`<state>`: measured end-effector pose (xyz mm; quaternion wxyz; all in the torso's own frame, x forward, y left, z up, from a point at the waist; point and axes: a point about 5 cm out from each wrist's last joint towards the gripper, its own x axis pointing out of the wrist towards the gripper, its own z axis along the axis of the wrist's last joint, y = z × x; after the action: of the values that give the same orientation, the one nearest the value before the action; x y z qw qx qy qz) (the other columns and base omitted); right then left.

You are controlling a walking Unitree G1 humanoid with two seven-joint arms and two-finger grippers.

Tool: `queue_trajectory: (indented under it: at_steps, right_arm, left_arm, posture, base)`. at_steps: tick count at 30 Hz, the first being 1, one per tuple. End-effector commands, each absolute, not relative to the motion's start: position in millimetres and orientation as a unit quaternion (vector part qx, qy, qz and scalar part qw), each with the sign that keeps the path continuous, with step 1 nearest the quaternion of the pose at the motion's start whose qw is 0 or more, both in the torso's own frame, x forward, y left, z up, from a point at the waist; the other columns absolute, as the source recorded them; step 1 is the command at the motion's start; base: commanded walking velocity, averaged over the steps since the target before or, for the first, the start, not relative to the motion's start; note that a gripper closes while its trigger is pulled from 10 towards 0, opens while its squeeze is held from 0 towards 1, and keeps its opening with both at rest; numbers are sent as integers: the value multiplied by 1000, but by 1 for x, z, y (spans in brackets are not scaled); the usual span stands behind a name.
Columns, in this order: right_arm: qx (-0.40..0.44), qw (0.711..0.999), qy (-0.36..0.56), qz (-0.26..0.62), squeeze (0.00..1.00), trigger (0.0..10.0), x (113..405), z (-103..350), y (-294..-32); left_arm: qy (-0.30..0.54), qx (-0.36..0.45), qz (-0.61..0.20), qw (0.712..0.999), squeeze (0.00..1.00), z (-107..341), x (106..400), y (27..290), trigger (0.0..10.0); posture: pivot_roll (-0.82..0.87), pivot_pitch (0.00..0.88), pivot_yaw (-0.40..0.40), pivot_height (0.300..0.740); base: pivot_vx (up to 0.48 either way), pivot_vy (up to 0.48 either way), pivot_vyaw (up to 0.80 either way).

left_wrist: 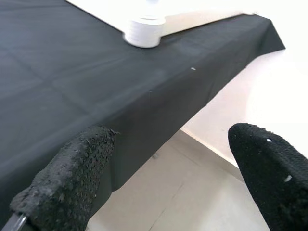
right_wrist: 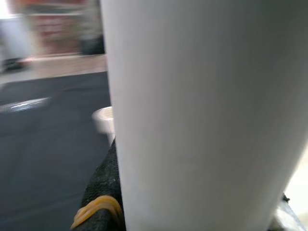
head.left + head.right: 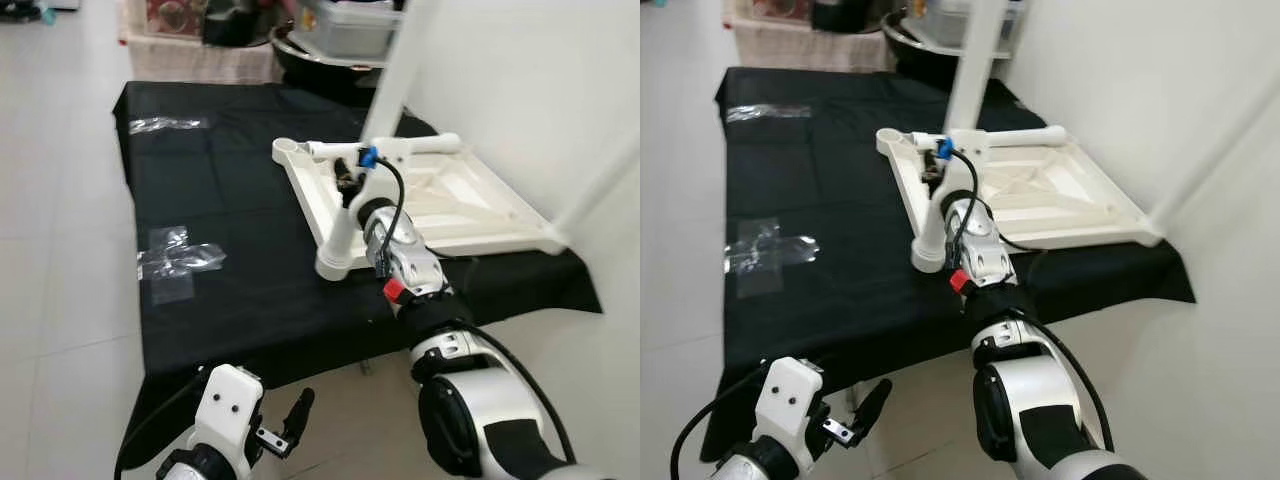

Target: Building children table

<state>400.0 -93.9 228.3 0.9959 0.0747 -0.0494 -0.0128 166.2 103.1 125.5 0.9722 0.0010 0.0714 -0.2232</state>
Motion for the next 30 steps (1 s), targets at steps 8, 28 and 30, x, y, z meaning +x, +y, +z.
queue_trajectory:
  at_steps: [8, 28, 30]
  right_arm:
    - [119, 991, -54, 9, 1000, 10000, 391, 224, -65]
    - [124, 843, -65, 519, 0, 10000, 379, 236, -94]
    - [103, 805, -51, 582, 0, 10000, 371, 230, -90]
  left_arm:
    - [78, 2, -229, 970, 0, 124, 166, 102, 10000]
    - [77, -1, -229, 970, 0, 124, 166, 102, 10000]
    - [77, 0, -229, 970, 0, 124, 166, 102, 10000]
  posture:
    - [167, 100, -197, 740]
    - [173, 102, -201, 740]
    - [173, 103, -200, 740]
  base:
    - [0, 0, 0]
    - [0, 0, 0]
    - [0, 0, 0]
